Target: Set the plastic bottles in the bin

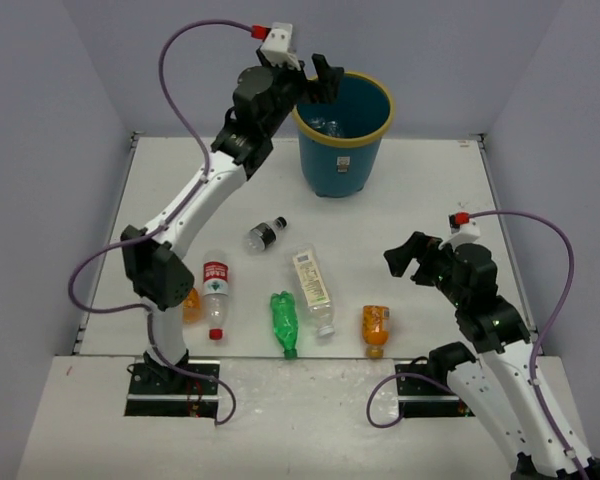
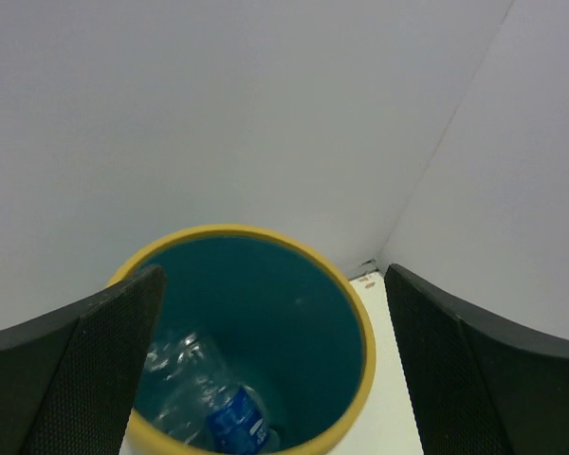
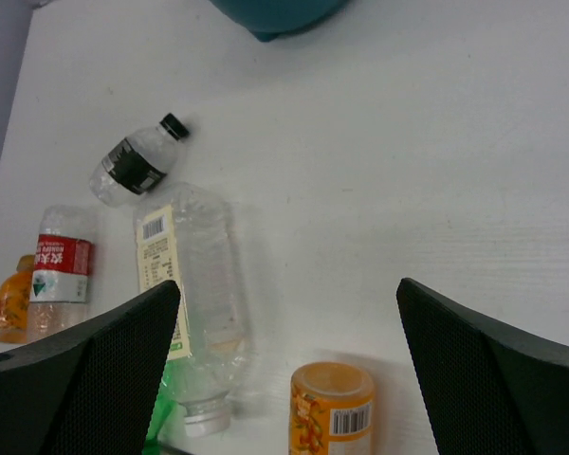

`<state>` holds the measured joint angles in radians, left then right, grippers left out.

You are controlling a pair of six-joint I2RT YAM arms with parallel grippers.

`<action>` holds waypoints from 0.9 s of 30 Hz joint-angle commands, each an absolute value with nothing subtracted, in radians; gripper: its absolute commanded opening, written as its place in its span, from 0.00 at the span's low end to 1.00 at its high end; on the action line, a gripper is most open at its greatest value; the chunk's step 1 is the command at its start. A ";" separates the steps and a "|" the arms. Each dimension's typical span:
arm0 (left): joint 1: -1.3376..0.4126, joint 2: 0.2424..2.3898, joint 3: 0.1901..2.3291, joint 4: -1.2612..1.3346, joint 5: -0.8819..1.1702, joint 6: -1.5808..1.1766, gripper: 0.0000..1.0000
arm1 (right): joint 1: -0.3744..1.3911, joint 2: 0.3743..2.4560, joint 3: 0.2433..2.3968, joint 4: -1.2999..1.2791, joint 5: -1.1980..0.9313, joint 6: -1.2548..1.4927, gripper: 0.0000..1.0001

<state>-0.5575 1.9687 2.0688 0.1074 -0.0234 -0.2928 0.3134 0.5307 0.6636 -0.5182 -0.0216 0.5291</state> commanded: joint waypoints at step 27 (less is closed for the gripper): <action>-0.556 0.722 0.699 -0.570 -0.510 -0.768 1.00 | 0.480 0.717 0.391 -0.568 -0.153 0.799 0.99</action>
<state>-0.5568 0.6906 0.7010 -0.5364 -0.4694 -0.7130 0.4208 0.6793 0.4076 -0.6556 -0.1712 0.7450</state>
